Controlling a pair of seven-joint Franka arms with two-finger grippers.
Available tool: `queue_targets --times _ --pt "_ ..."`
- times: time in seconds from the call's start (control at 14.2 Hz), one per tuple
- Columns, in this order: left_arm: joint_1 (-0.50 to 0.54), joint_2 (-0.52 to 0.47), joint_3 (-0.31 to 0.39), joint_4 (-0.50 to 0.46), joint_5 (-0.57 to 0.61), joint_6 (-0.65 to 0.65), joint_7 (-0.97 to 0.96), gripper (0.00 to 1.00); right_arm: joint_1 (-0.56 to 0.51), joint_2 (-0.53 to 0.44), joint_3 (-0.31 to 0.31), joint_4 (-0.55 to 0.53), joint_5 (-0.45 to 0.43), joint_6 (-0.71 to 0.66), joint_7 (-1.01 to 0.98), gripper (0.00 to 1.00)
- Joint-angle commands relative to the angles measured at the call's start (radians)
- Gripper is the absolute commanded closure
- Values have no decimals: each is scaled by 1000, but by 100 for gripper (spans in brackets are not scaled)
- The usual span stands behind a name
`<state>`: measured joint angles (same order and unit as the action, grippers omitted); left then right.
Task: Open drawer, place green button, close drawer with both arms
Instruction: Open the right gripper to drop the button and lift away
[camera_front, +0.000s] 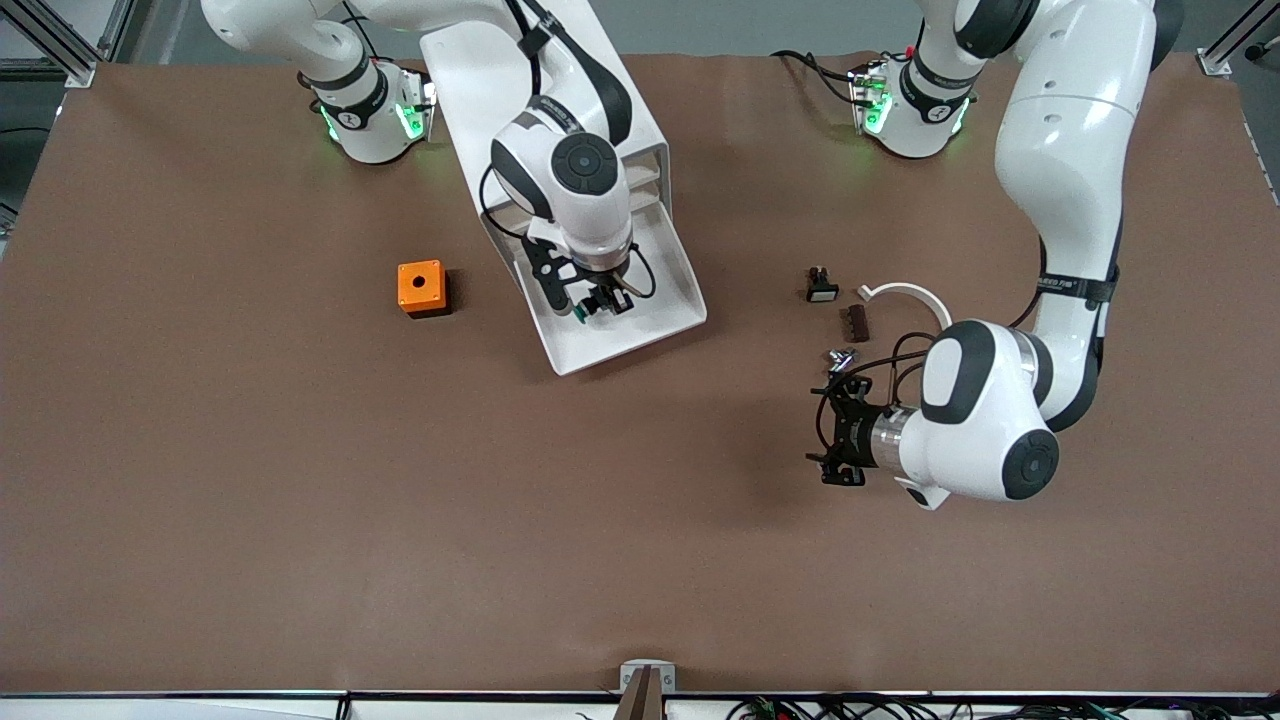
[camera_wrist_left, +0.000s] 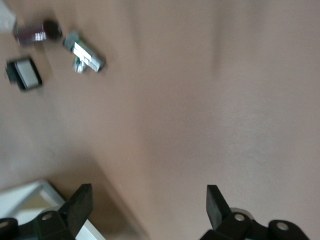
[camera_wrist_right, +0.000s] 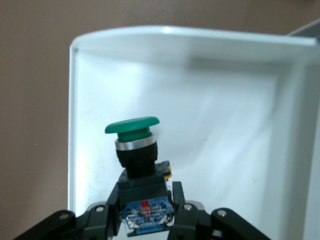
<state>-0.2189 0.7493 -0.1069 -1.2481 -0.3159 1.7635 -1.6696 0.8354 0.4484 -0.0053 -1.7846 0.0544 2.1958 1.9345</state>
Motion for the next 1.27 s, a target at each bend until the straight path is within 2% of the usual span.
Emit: queue_targets --times 0.0,0.21,0.42,0.63,0.78,0.99,1.2 --pt "-23 -38 -2 -16 81 -12 135 0 21 32 -10 42 -15 -10 32 1" --pt "-45 -39 -13 -21 115 -12 272 0 24 32 -12 60 -15 -14 21 0" --pt "-77 -25 -31 -24 220 37 598 0 -16 29 -16 100 -18 -40 -99 0" --pt "-147 -24 -30 -50 236 111 665 0 -126 -39 -19 102 -16 -152 -419 0" --pt "-198 -21 -31 -111 286 230 695 0 -214 -94 -21 100 -18 -267 -655 0" --pt "-289 -16 -36 -198 354 371 746 0 -417 -197 -21 82 -18 -393 -1131 0" --pt "-364 -18 -37 -229 341 387 714 0 -606 -270 -21 82 -21 -491 -1508 0"
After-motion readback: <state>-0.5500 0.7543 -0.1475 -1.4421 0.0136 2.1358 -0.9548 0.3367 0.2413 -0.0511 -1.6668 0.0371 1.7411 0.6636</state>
